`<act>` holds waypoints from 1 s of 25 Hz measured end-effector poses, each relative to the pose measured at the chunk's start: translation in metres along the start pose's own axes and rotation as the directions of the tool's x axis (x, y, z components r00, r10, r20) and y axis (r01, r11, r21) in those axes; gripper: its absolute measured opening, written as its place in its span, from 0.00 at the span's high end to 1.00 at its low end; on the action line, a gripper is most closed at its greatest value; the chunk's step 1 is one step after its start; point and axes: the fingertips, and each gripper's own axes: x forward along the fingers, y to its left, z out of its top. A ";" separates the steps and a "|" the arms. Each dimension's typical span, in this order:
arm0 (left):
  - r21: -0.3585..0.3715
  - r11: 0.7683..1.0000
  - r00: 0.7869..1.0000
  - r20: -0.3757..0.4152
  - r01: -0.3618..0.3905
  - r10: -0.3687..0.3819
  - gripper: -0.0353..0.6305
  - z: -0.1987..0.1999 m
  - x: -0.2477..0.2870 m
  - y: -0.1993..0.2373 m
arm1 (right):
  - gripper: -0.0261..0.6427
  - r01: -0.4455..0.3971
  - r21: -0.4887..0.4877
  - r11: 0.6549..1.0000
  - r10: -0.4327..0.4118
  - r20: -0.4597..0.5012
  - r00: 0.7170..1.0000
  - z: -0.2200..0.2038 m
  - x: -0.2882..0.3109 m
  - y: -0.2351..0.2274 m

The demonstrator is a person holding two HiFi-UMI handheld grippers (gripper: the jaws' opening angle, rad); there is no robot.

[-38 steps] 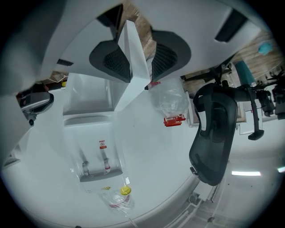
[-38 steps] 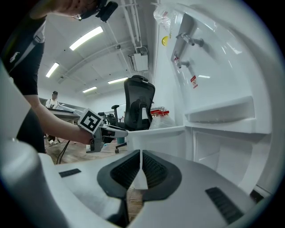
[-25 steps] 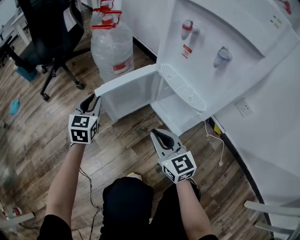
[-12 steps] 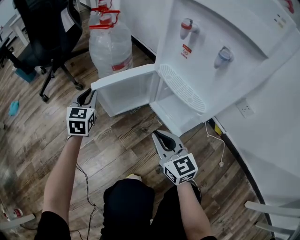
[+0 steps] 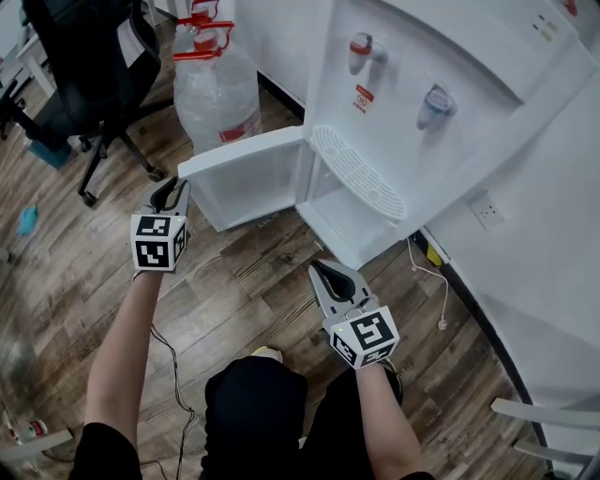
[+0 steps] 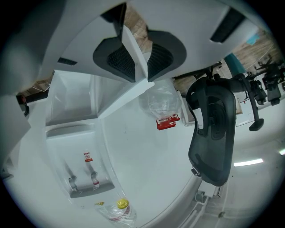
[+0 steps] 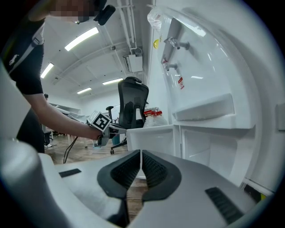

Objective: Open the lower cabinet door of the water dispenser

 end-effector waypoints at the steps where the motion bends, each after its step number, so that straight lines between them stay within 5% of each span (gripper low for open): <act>1: 0.001 1.000 1.000 0.002 0.001 -0.001 0.81 0.000 -0.002 -0.001 | 0.92 0.004 0.004 1.000 -0.004 0.001 1.000 -0.001 -0.002 0.000; 15: -0.064 0.990 0.992 0.046 0.122 -0.119 0.85 0.012 -0.037 -0.071 | 0.93 0.072 0.033 0.997 -0.073 0.040 0.997 0.006 -0.052 -0.019; 25: -0.059 0.949 0.947 0.108 0.309 -0.301 0.92 0.038 -0.061 -0.155 | 0.93 0.144 0.068 0.987 -0.149 0.070 0.986 0.013 -0.100 -0.043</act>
